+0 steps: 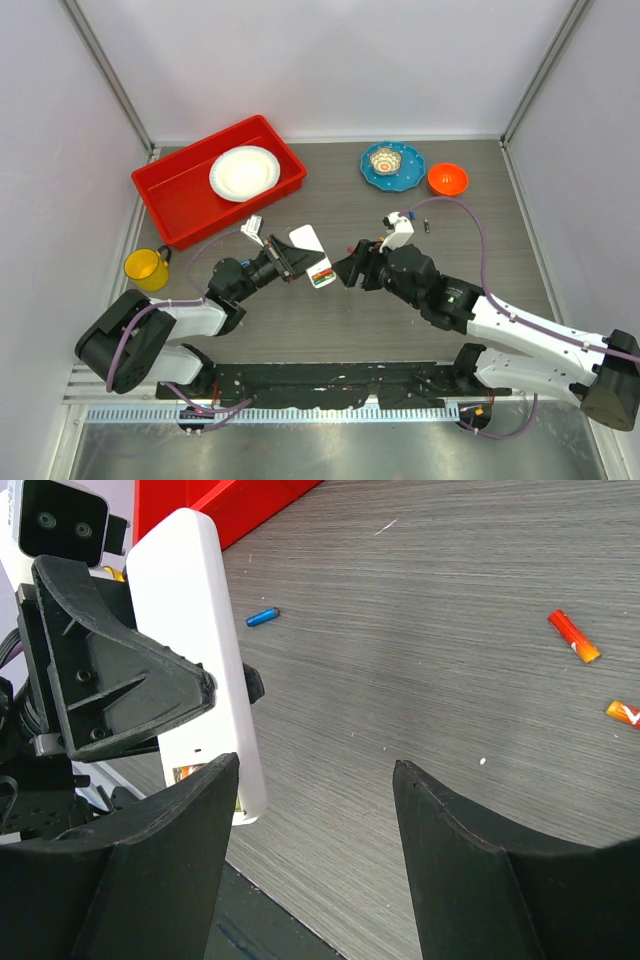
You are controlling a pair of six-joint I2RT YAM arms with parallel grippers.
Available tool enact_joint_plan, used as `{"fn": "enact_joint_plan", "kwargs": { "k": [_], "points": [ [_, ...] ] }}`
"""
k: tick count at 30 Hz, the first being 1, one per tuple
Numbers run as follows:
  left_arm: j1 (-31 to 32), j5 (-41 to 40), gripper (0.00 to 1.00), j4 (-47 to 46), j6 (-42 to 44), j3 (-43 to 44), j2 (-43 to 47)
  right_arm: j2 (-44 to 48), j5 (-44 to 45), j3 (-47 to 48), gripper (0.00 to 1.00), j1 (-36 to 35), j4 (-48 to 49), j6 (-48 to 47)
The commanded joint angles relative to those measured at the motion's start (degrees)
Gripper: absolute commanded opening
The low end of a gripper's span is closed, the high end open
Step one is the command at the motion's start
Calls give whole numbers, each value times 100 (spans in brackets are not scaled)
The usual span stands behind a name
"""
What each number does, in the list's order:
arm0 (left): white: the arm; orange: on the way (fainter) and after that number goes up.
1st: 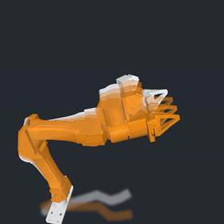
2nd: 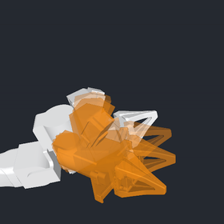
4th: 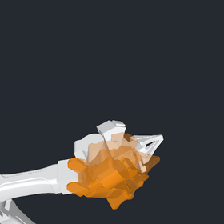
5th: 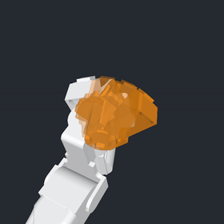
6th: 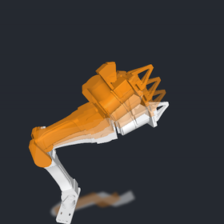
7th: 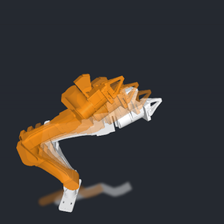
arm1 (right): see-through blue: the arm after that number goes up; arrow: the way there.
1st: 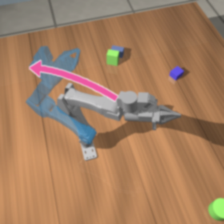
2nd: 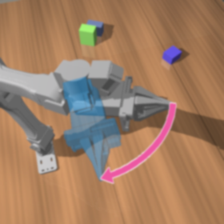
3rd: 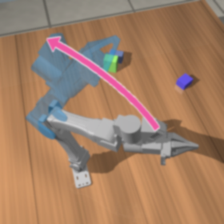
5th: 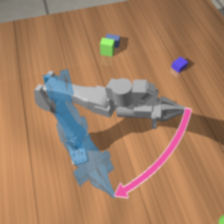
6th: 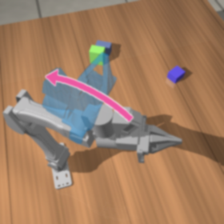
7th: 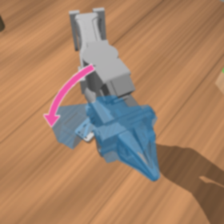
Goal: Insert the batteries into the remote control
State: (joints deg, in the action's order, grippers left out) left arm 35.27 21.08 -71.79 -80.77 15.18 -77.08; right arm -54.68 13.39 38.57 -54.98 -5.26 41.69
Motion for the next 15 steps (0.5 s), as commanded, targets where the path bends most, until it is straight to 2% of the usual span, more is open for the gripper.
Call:
{"fn": "enact_joint_plan", "kwargs": {
  "k": [1,15],
  "points": [
    [24,-201,0,-1680,-123,187,114,-192,-232,177,68,-48,-150,-223],
    [24,-201,0,-1680,-114,134,18,-122,93,362,69,-48,-388,-302]
  ]
}}
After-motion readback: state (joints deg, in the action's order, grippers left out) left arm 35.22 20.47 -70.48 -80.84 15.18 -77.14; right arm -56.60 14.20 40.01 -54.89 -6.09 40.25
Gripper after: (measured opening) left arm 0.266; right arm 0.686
